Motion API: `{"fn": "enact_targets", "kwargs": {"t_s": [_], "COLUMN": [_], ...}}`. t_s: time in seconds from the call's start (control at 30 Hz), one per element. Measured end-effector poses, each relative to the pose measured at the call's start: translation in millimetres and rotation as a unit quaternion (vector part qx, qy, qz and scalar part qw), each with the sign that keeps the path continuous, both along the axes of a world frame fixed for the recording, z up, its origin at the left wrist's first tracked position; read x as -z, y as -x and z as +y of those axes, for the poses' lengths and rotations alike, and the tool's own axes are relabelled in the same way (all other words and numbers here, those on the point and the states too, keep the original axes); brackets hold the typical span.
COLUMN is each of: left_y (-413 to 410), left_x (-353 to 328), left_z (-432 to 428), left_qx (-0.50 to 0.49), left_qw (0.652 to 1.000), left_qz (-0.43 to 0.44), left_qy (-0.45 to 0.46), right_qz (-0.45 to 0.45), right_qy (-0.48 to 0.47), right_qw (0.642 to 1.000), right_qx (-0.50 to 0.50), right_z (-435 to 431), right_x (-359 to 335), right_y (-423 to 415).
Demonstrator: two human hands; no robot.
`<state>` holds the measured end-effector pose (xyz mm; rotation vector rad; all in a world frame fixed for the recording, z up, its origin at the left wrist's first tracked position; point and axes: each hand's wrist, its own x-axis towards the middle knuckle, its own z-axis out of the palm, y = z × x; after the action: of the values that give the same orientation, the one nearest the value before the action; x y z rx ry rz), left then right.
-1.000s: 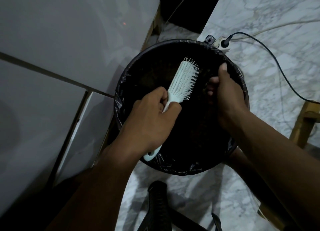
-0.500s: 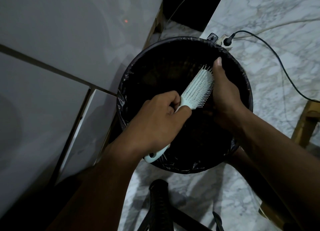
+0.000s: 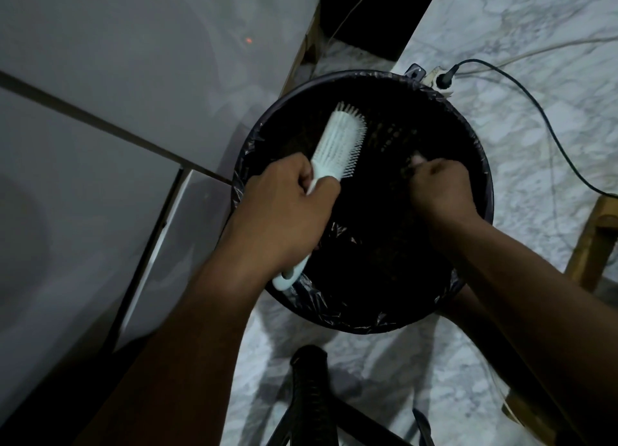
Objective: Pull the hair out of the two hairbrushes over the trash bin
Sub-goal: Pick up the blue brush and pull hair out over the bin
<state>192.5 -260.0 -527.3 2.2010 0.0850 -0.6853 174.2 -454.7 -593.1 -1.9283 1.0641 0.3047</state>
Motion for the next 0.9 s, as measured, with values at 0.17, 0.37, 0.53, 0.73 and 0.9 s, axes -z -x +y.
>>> {"fn": "enact_targets", "kwargs": {"t_s": [0.17,0.37,0.53,0.73,0.9], "left_y": [3,6,5,4,5], "left_x": [4,0,-5,-9,2], "left_z": [2,-4,-4,-6,-2], "left_qx": [0.022,0.081,0.104,0.078,0.089], "left_qw": [0.998,0.989,0.987,0.978,0.989], "left_qz": [0.022,0.12,0.123,0.181,0.117], "left_qy": [-0.054,0.015,0.027,0.073,0.002], "right_qz": [-0.06,-0.089,-0.138,-0.09,-0.024], "right_qy": [-0.152,-0.202,-0.185,-0.238,-0.152], "right_qw": [0.986,0.974,0.973,0.942,0.969], "right_qx": [0.016,-0.053,0.008,0.221,0.191], "right_z": [10,15,3,-7,-9], "right_x": [-15,-10,-6,4,11], "right_y": [-5,-3,-1,-6,-1]}}
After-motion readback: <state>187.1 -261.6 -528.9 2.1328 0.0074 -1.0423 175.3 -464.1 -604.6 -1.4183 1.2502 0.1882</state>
